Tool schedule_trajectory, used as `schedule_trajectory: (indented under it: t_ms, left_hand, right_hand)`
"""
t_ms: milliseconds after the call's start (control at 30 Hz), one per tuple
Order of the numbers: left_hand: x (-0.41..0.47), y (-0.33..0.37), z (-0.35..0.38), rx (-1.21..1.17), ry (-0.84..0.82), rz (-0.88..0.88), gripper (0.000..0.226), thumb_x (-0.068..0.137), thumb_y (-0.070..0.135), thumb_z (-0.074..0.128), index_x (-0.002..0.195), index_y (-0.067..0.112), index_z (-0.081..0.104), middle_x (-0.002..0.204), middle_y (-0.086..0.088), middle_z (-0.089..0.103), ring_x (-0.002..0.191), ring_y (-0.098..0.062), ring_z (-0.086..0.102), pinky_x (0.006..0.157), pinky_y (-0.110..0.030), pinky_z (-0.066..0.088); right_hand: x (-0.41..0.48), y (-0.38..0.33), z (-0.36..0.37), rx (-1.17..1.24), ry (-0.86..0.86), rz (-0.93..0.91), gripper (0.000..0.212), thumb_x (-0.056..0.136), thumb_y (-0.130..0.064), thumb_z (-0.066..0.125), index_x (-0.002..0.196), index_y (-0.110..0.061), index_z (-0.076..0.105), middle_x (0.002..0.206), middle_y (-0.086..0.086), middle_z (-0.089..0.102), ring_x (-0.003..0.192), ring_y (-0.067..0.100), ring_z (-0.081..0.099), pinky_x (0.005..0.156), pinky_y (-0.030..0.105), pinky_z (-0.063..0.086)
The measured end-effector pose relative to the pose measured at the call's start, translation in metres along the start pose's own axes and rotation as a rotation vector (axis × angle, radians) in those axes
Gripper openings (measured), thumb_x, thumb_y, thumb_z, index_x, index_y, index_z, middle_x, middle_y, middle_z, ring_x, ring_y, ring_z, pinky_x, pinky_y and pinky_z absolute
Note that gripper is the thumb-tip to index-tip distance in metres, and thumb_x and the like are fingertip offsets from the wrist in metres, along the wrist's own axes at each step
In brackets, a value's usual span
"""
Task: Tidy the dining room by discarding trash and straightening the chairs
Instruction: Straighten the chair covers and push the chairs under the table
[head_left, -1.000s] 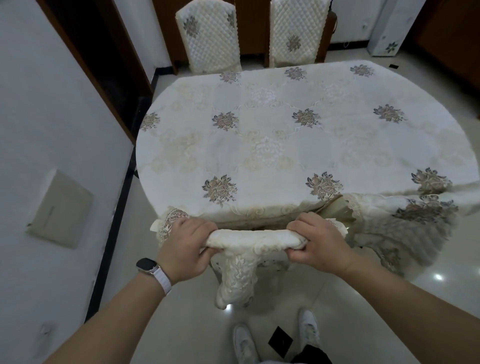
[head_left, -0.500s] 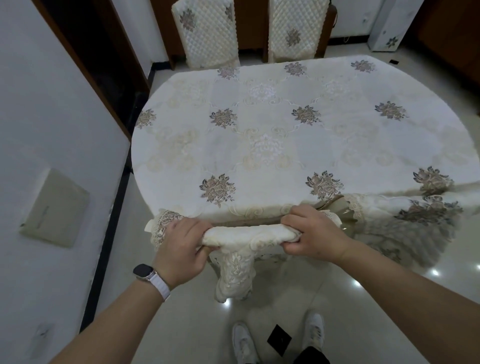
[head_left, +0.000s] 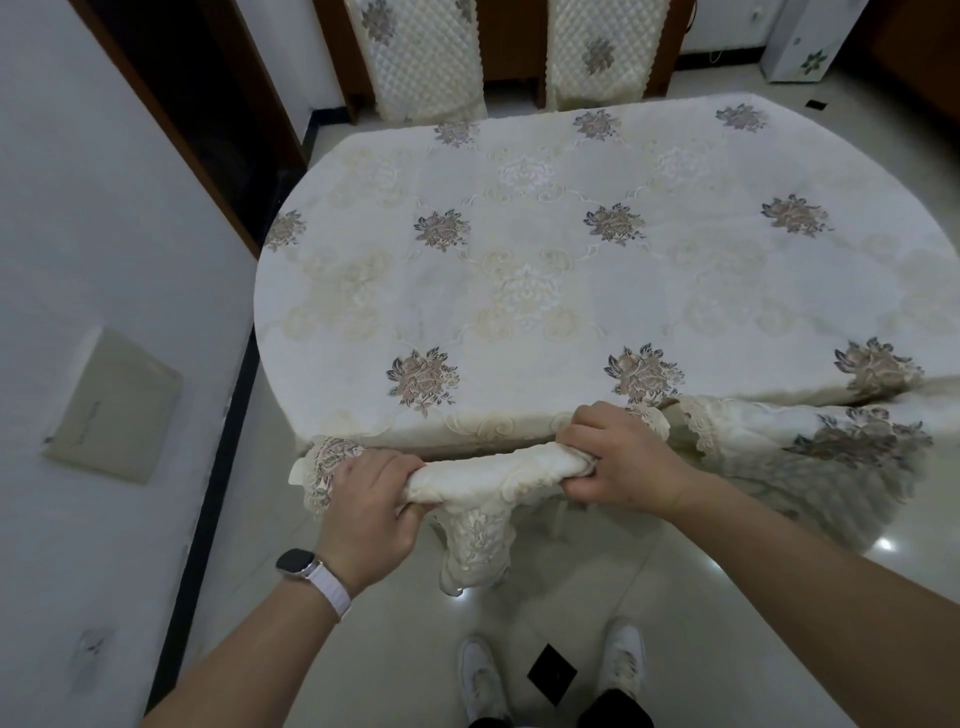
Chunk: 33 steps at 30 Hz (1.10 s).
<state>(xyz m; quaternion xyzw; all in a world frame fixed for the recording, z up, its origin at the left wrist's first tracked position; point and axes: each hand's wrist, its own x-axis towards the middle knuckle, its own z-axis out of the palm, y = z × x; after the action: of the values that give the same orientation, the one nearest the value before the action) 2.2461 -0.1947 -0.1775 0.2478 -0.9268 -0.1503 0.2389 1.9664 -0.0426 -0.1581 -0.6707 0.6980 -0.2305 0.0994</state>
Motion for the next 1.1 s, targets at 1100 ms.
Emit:
schedule_trajectory:
  t_ms: [1100]
  left_hand:
    - [0.016, -0.025, 0.019, 0.023, -0.114, 0.072, 0.028, 0.078, 0.032, 0.054, 0.104, 0.021, 0.051, 0.091, -0.001, 0.059, 0.09, -0.021, 0.048, 0.079, -0.036, 0.031]
  right_hand:
    - [0.008, 0.012, 0.02, -0.052, -0.064, 0.084, 0.034, 0.065, -0.041, 0.062, 0.083, -0.013, 0.068, 0.074, 0.002, 0.049, 0.068, 0.024, 0.046, 0.055, 0.034, 0.043]
